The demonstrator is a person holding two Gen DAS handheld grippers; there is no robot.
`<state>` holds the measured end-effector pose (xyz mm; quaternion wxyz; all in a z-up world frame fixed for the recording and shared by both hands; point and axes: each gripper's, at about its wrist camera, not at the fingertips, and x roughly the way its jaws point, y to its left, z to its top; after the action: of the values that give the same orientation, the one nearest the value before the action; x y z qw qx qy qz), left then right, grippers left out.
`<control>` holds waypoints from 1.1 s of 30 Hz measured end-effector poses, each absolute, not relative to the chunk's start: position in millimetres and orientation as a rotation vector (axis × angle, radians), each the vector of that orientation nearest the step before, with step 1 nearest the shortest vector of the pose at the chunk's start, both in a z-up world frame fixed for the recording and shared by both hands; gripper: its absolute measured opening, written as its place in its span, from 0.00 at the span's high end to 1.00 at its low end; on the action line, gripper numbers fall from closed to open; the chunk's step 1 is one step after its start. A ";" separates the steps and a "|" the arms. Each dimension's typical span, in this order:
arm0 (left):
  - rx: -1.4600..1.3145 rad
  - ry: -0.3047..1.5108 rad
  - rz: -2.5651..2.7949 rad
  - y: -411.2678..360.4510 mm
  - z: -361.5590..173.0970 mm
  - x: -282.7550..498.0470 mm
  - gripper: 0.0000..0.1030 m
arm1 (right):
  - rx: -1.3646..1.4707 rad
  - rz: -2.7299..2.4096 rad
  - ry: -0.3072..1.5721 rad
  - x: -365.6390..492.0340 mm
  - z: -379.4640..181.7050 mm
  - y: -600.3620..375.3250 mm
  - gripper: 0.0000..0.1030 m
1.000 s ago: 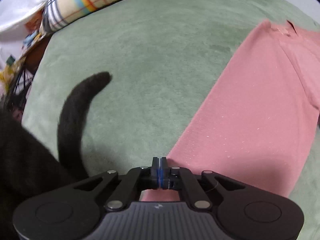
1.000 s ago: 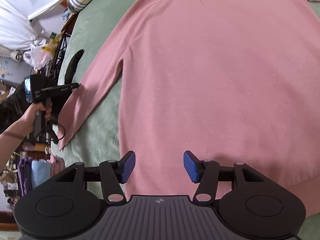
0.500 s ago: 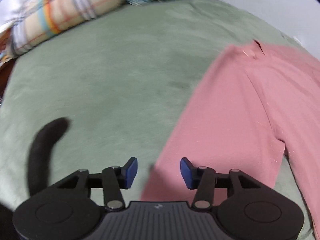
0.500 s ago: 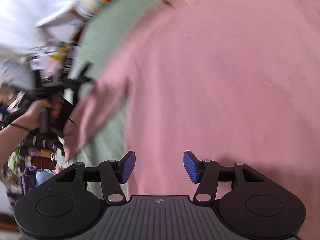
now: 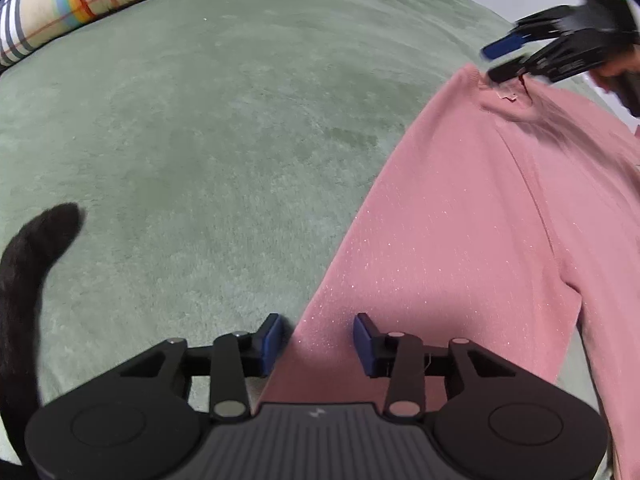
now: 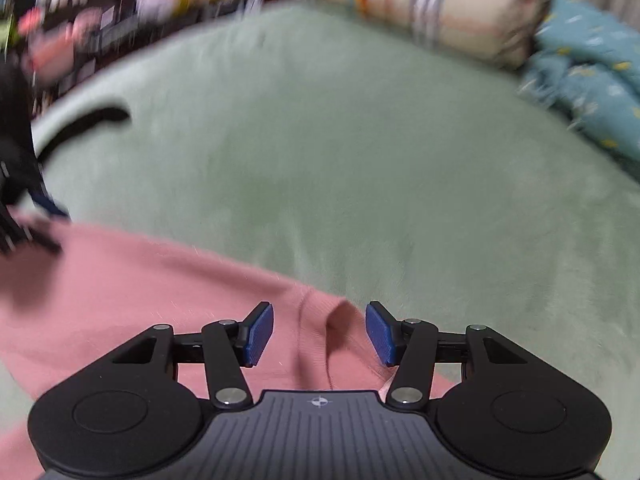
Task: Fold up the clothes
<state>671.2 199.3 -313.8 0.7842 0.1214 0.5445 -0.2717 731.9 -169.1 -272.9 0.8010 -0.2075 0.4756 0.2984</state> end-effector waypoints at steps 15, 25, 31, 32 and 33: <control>0.353 1.118 -0.581 201.6 -302.9 676.2 0.99 | -0.677 0.681 1.053 760.7 -303.2 -127.1 0.93; 0.502 1.238 -0.376 228.8 -294.0 683.2 0.78 | -0.302 0.423 0.968 768.4 -274.9 -174.1 0.64; 0.319 1.066 -0.303 234.5 -237.3 654.0 0.77 | 0.113 0.233 0.845 706.2 -217.0 -319.2 0.45; 0.266 1.043 -0.312 226.0 -233.2 652.3 0.76 | 0.089 0.186 0.866 693.7 -217.8 -347.9 0.45; 0.217 1.021 -0.323 216.5 -230.0 651.1 0.74 | -0.012 0.187 0.898 686.1 -223.2 -361.6 0.48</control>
<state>651.1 216.5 -230.0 0.8544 0.1031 0.4856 -0.1537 686.1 -361.6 -223.2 0.8965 -0.0060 0.4336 0.0905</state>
